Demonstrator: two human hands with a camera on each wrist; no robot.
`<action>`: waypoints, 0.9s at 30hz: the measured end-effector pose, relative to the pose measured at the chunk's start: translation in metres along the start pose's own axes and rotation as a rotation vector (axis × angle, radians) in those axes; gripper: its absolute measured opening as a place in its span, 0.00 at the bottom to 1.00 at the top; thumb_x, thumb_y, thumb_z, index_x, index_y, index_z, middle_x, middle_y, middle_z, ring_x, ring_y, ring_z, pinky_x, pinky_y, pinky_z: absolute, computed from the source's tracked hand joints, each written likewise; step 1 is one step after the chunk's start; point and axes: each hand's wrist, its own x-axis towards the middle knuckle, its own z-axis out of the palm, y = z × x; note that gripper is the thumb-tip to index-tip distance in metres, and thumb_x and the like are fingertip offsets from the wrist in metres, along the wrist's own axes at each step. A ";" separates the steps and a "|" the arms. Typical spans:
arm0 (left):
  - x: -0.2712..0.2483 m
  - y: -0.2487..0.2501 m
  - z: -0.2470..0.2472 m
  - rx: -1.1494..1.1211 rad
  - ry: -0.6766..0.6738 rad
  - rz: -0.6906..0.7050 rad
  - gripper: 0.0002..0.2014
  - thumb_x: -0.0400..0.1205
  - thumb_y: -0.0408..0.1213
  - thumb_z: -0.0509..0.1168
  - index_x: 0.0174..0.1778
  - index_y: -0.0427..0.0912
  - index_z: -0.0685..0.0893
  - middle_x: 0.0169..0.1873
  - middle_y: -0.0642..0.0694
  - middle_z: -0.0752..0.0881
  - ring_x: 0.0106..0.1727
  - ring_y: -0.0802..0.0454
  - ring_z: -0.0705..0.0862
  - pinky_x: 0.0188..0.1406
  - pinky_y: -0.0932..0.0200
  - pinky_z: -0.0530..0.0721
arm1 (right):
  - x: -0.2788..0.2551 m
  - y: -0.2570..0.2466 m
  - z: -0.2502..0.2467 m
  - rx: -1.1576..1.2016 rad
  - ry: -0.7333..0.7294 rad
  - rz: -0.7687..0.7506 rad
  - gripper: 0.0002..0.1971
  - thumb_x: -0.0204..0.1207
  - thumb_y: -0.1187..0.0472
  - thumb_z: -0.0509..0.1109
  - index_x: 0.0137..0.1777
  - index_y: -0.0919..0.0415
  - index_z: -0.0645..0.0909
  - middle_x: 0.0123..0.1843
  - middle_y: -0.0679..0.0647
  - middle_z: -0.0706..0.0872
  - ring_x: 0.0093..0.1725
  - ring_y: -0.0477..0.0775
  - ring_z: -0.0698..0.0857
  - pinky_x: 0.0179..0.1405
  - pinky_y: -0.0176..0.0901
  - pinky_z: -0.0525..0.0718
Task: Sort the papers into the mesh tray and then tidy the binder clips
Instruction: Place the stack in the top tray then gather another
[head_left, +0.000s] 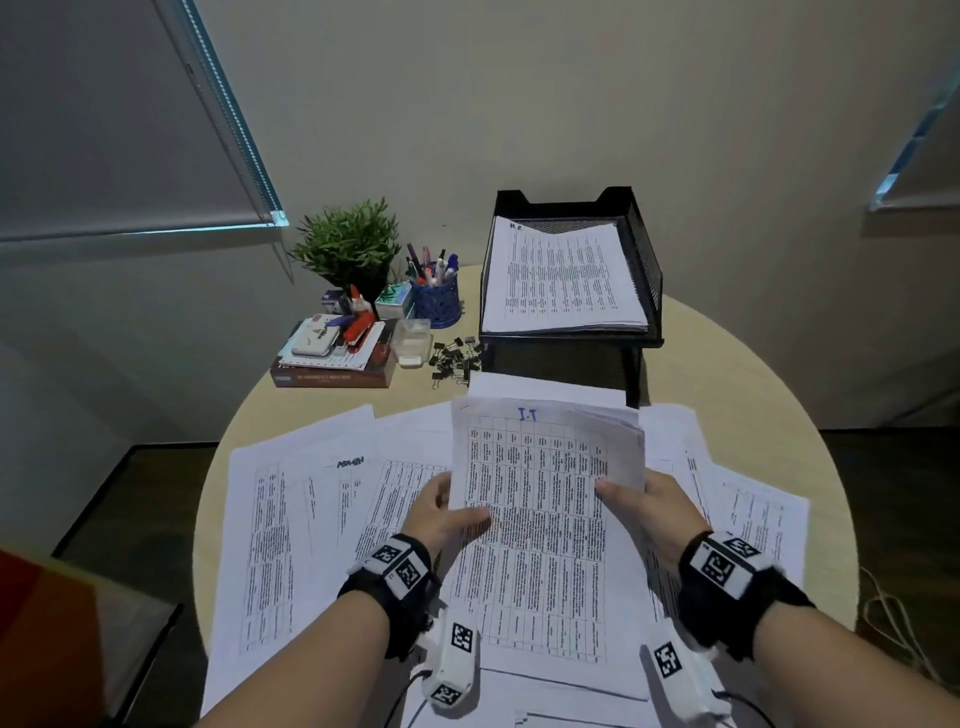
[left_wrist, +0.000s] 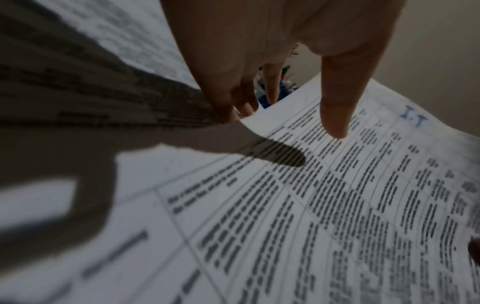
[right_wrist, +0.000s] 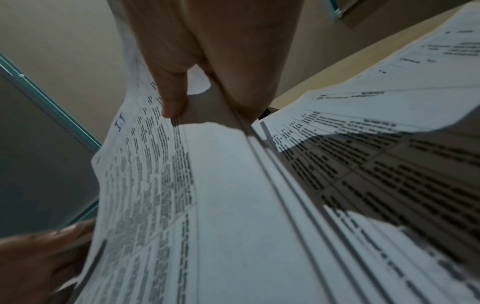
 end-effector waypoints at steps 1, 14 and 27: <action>0.004 0.001 -0.001 0.007 0.031 0.042 0.39 0.64 0.29 0.80 0.71 0.39 0.71 0.69 0.40 0.78 0.69 0.43 0.77 0.72 0.43 0.73 | -0.001 -0.002 0.001 0.030 0.000 0.006 0.11 0.73 0.58 0.75 0.51 0.65 0.86 0.48 0.69 0.89 0.46 0.64 0.87 0.55 0.63 0.83; -0.006 0.008 0.021 -0.120 -0.109 -0.090 0.11 0.76 0.19 0.66 0.50 0.34 0.77 0.55 0.39 0.83 0.52 0.48 0.82 0.63 0.53 0.78 | -0.019 -0.018 -0.014 0.327 0.043 -0.025 0.12 0.76 0.71 0.69 0.58 0.66 0.83 0.52 0.64 0.90 0.48 0.61 0.91 0.44 0.49 0.90; -0.006 -0.003 0.035 -0.138 -0.037 -0.018 0.07 0.76 0.16 0.64 0.44 0.31 0.82 0.39 0.37 0.86 0.42 0.43 0.84 0.32 0.66 0.85 | -0.012 0.031 -0.104 -0.570 0.560 0.443 0.27 0.72 0.61 0.70 0.71 0.61 0.70 0.71 0.67 0.71 0.67 0.70 0.74 0.64 0.54 0.76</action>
